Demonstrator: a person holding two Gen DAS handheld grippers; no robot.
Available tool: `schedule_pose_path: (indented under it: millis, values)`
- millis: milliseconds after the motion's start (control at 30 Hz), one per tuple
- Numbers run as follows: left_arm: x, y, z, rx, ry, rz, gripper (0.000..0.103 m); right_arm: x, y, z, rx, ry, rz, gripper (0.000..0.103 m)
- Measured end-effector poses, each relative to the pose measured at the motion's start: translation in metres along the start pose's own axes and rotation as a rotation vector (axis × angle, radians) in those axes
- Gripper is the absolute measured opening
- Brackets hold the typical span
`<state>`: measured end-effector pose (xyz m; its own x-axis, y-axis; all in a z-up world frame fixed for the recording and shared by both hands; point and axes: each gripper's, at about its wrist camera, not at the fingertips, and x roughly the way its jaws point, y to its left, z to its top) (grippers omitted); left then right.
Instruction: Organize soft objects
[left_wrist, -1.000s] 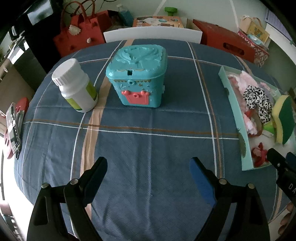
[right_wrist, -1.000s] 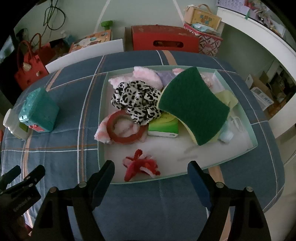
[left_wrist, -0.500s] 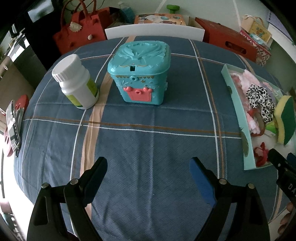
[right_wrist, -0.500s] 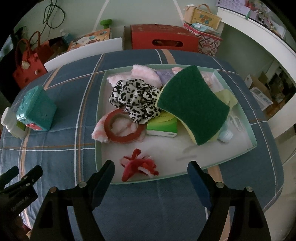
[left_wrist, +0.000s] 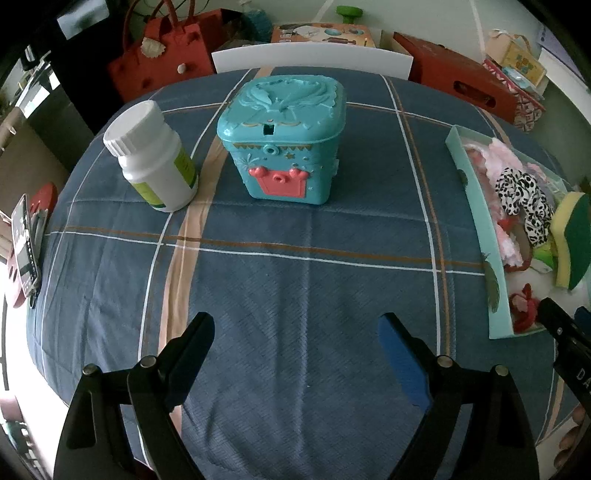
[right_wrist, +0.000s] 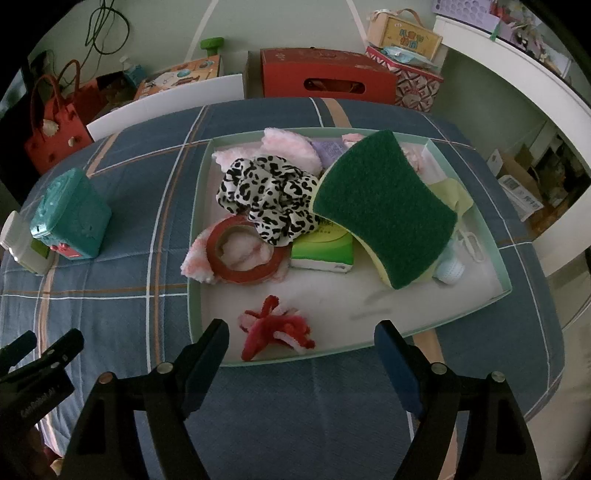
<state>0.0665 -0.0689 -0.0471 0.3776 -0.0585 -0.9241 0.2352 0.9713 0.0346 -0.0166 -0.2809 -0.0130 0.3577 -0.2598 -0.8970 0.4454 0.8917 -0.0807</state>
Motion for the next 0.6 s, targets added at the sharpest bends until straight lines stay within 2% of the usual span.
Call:
schedule_pose_path:
  millis: [600]
  values:
    - [0.0044, 0.003, 0.0, -0.004, 0.008, -0.001, 0.09, -0.0006, -0.0012, -0.0012, -0.015, 0.002, -0.01, 0.084]
